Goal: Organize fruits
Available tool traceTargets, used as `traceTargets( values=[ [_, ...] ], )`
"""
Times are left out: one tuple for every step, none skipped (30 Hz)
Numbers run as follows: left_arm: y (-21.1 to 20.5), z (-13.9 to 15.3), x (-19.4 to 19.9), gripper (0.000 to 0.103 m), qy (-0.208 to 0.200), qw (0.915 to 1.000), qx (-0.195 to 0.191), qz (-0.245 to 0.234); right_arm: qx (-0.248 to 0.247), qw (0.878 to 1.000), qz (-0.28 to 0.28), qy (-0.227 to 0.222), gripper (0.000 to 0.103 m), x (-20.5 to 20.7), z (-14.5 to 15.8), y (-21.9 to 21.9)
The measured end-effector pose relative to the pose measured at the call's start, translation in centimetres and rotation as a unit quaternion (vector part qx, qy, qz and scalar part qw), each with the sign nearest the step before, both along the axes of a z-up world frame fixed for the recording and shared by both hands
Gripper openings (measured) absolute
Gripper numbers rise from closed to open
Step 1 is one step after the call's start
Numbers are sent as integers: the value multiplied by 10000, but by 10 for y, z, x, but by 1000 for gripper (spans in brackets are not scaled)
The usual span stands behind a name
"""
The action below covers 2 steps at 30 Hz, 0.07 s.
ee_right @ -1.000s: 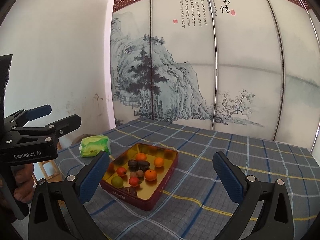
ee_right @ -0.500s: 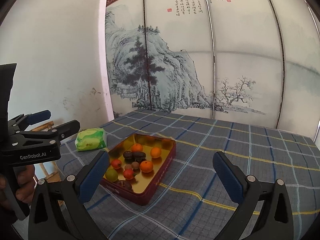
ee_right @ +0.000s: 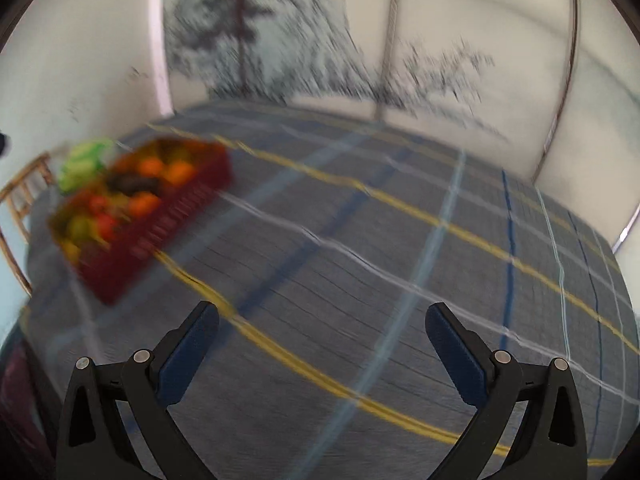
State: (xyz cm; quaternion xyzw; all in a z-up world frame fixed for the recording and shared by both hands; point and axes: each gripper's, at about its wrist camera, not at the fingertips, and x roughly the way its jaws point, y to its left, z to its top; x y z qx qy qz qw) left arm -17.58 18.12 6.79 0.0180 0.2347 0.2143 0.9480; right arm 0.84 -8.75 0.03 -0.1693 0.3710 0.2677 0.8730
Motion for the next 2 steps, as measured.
traceTargets(
  values=[
    [1, 0, 0, 103, -7, 10000, 5, 23, -142, 9994, -165, 261, 103, 21, -12, -14],
    [2, 0, 1, 103, 19, 10000, 1, 20, -224, 9984, -296, 415, 103, 35, -21, -25]
  ],
)
